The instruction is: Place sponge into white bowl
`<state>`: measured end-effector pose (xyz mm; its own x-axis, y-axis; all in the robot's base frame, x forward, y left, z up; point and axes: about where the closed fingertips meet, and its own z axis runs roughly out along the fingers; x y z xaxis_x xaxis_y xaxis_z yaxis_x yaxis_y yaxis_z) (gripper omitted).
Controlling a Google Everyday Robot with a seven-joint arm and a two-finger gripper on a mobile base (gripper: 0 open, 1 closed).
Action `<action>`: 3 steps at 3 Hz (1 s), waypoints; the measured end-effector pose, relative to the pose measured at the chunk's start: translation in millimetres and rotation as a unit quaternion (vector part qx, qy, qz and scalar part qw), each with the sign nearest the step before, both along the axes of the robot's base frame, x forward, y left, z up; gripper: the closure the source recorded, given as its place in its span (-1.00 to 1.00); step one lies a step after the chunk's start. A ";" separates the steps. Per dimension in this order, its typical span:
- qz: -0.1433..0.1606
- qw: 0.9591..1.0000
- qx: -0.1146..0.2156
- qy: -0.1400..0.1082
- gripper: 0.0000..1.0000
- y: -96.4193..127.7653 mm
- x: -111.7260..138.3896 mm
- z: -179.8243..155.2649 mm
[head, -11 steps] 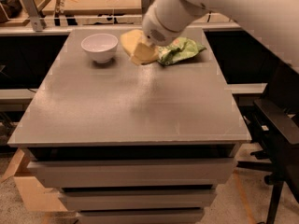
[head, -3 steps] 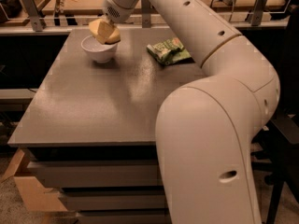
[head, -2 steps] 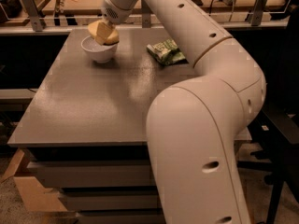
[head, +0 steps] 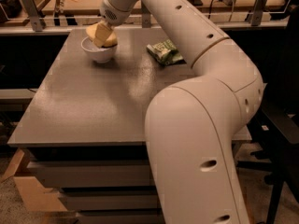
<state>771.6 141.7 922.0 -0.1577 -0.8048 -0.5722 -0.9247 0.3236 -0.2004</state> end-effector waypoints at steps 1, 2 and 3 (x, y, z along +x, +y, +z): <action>0.001 1.000 -0.001 0.002 -0.91 2.4 0.2 -3.7; 0.002 1.000 -0.002 0.004 -1.00 3.6 0.3 -5.9; -0.006 1.000 -0.001 0.005 -1.00 -9.8 -5.4 -4.3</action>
Offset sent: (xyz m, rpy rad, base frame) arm 0.0001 0.0018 -0.0027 -0.0014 0.0033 0.0022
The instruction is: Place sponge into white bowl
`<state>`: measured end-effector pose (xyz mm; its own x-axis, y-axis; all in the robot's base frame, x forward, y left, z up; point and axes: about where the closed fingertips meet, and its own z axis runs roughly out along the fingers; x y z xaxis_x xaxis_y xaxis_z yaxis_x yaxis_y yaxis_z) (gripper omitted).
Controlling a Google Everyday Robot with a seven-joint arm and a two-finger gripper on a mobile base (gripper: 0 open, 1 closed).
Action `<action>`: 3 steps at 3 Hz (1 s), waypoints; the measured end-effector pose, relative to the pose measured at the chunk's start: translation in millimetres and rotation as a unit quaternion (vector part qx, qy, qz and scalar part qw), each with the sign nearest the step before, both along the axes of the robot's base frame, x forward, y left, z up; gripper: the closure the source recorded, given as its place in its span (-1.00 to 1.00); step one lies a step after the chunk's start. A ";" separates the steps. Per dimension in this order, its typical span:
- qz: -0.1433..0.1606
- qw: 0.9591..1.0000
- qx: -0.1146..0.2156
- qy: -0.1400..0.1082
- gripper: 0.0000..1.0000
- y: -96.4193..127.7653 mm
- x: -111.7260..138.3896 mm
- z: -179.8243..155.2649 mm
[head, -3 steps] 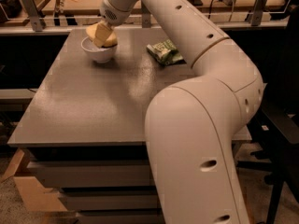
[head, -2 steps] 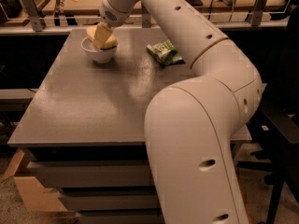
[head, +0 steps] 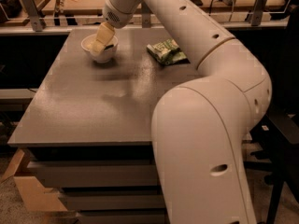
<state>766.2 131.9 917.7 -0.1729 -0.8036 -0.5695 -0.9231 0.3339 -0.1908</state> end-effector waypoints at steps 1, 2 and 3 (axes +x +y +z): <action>-0.023 1.000 0.010 0.008 -1.00 -30.9 -6.0 -3.7; -0.055 0.998 0.031 0.015 -1.00 -71.6 -11.5 -10.3; -0.063 0.997 0.030 0.017 -1.00 -84.0 -10.9 -14.8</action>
Offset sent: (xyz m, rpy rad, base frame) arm -0.0229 -0.1417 -0.0169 0.1200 0.0381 -0.2144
